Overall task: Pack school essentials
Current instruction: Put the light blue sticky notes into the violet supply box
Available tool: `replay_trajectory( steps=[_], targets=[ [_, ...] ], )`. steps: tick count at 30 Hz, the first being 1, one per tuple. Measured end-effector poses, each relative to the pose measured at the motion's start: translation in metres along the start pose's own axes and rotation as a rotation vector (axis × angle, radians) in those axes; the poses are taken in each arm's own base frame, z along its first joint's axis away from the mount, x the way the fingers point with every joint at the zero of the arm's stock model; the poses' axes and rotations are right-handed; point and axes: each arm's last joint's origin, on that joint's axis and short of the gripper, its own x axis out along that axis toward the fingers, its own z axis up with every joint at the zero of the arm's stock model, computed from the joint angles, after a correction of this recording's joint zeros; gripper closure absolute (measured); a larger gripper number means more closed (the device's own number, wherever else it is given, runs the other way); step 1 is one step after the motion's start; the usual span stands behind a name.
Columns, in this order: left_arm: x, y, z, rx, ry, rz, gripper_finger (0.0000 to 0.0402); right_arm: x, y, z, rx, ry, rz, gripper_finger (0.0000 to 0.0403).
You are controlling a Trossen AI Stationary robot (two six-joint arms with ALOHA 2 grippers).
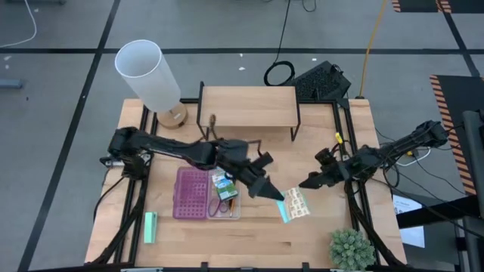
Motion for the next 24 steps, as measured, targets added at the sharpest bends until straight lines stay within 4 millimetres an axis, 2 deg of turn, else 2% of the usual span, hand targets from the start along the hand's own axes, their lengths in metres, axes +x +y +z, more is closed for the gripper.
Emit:
replay_trajectory(
  steps=[3, 6, 12, 18, 24],
  targets=[
    [-0.016, -0.014, 0.007, 0.01, -0.049, 0.003, 0.0382, 0.002, 0.007, 0.001, -0.012, -0.023, 0.06, 0.0012],
    [-0.028, -0.018, 0.015, 0.007, -0.094, 0.028, 0.0386, 0.007, 0.013, 0.003, -0.03, -0.063, 0.045, 0.001],
    [-0.041, -0.007, 0.028, -0.054, -0.123, 0.111, 0.0377, 0.023, 0.044, 0.007, -0.111, -0.101, 0.092, 0.0011],
    [-0.047, -0.001, 0.036, -0.074, -0.141, 0.136, 0.0383, 0.035, 0.051, 0.008, -0.11, -0.092, 0.02, 0.0011],
    [-0.048, 0.005, 0.035, -0.109, -0.124, 0.178, 0.0377, 0.038, 0.051, 0.008, -0.09, -0.089, 0.015, 0.0021]
  ],
)
